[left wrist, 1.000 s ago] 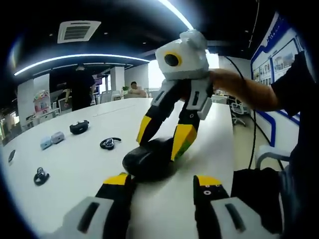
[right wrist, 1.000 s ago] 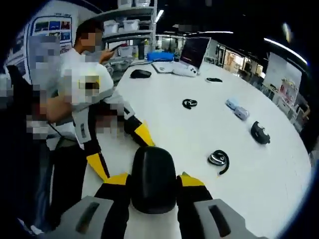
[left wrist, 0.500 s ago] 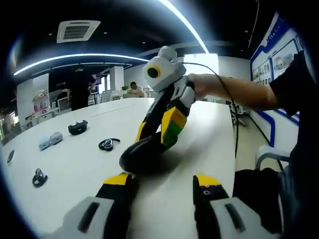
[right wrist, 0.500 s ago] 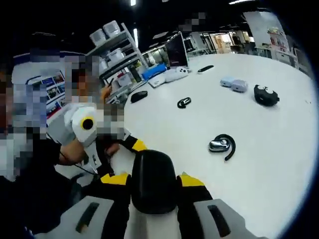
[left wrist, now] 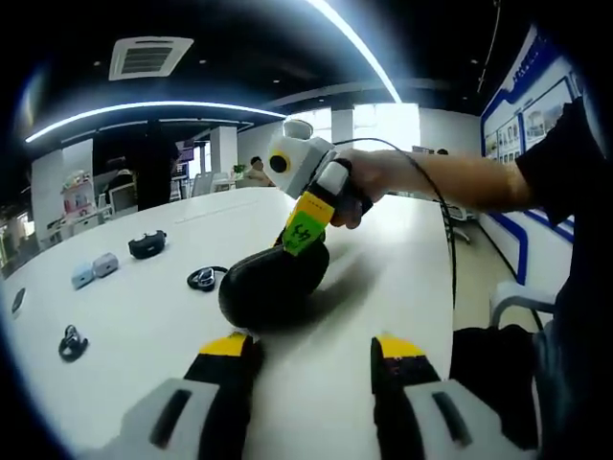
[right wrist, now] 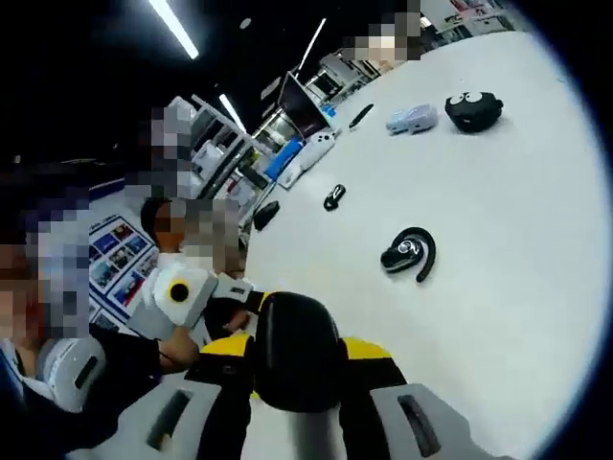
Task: Pick up the earbuds from the table and place the earbuds into the earbud case
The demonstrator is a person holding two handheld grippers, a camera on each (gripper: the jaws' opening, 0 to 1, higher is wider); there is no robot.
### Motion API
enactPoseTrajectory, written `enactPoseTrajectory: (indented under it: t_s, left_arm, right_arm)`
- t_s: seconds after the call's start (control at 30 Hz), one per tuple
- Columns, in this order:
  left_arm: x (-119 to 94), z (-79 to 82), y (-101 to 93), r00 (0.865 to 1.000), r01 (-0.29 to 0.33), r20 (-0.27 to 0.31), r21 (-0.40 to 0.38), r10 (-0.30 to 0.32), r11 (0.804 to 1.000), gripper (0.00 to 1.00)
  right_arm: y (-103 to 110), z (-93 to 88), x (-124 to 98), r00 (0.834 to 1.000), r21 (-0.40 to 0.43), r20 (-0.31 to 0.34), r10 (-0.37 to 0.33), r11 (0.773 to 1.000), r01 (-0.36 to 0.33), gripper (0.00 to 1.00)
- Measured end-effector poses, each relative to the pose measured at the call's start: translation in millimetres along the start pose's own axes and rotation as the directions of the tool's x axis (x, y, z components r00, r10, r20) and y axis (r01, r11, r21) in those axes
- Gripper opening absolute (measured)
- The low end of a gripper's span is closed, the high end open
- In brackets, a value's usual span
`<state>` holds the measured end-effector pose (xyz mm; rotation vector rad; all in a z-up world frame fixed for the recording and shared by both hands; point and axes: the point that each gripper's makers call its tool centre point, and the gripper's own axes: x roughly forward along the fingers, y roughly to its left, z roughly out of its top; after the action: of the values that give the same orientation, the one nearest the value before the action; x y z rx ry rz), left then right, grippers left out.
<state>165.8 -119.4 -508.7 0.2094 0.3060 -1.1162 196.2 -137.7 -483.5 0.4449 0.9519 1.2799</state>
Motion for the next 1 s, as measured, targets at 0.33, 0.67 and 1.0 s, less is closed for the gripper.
enactPoseTrajectory:
  t_s: [0.33,0.67,1.0]
  left_arm:
    - [0.8,0.6,-1.4,1.000,-0.004,0.001,-0.003,0.004,1.000,0.51]
    - [0.8,0.3,-5.0,1.000,-0.005,0.000,-0.013,0.005,1.000,0.50]
    - [0.5,-1.3,-5.0,1.000,-0.013,0.003,-0.024,0.013,1.000,0.51]
  right_arm:
    - [15.3,-5.1,3.3,0.999,-0.117,-0.013,-0.044,0.992,0.043,0.23]
    - [26.7,-20.7,14.4,0.982,-0.364,0.011,-0.190,0.914,0.181,0.27]
    - [15.3,-14.9,11.2,0.916,-0.575,0.152,-0.371,0.720,0.388,0.27]
